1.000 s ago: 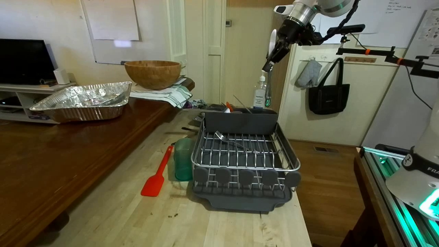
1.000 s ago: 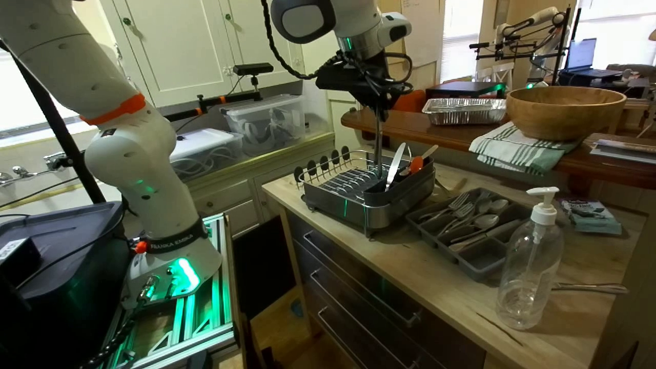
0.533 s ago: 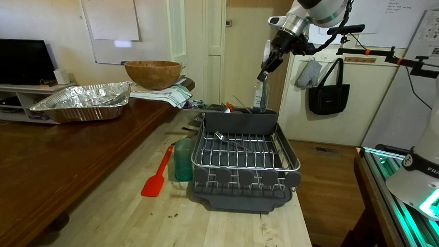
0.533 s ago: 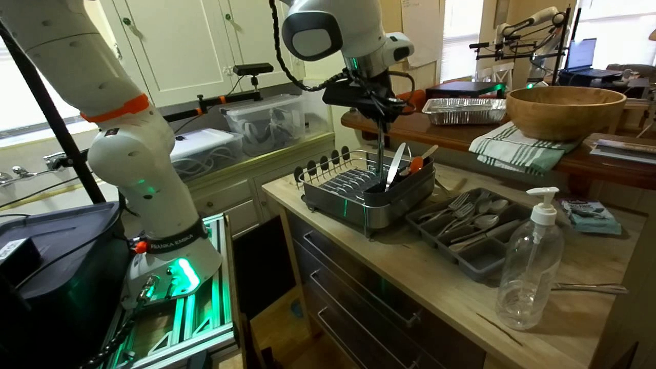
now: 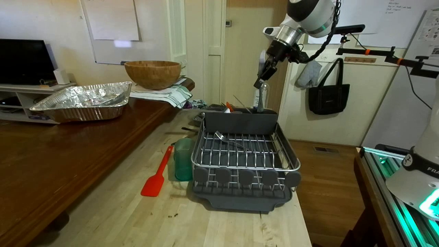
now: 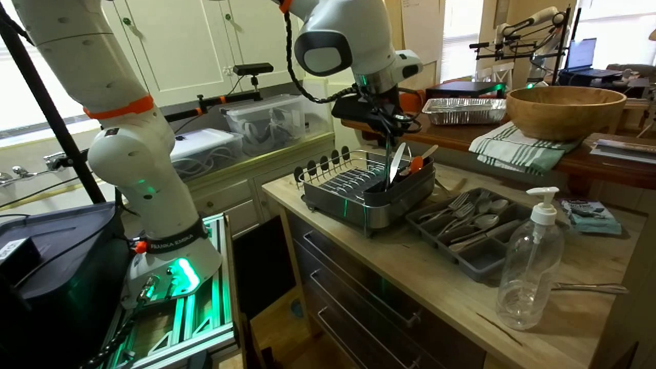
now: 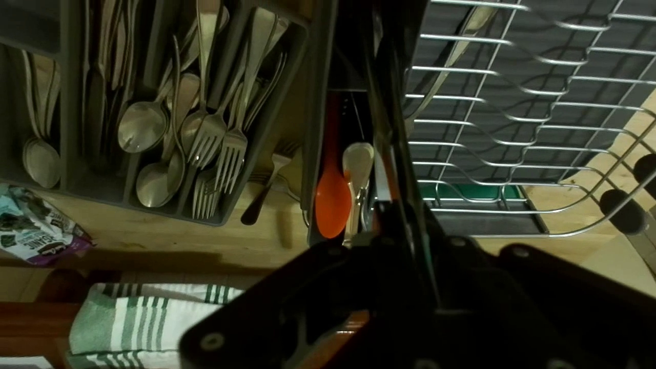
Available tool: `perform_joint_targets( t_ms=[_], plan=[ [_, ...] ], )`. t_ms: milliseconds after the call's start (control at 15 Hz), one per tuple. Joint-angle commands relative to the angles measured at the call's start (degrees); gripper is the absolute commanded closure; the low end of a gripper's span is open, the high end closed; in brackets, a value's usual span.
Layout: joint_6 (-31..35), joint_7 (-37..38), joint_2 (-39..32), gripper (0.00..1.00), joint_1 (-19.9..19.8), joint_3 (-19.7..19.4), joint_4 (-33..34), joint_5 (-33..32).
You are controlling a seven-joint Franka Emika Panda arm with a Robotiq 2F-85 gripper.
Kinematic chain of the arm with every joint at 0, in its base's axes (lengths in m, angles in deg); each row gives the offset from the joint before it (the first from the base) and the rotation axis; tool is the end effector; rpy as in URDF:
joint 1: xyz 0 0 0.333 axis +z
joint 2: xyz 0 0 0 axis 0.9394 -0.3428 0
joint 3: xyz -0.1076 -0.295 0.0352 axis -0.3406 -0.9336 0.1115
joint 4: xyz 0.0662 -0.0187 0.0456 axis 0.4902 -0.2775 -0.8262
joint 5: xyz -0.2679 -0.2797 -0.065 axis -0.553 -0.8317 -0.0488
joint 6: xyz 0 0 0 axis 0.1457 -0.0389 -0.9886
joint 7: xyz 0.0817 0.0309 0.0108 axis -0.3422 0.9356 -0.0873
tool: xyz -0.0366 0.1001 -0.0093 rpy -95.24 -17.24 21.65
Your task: Move one utensil to the drying rack
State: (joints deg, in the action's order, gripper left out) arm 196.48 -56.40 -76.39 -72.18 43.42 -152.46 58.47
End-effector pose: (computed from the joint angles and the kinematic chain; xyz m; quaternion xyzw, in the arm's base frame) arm 0.4850 -0.1336 0.3942 -0.9437 -0.2328 -0.2179 0.0879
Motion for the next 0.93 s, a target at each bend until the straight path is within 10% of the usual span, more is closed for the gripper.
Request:
perform_joint_targets(
  t_ms=[0, 267, 333, 867],
  plan=[
    [0.9, -0.3, -4.3, 0.97, -0.5, 1.0, 2.3, 1.3],
    [0.2, 1.4, -7.7, 0.97, -1.6, 2.4, 3.4, -0.9],
    [0.3, 2.0, -7.8, 0.63, -2.0, 2.7, 3.6, -2.0],
    [1.3, 6.8, -1.3, 0.11, -3.8, 3.0, 4.6, -12.2]
  ],
)
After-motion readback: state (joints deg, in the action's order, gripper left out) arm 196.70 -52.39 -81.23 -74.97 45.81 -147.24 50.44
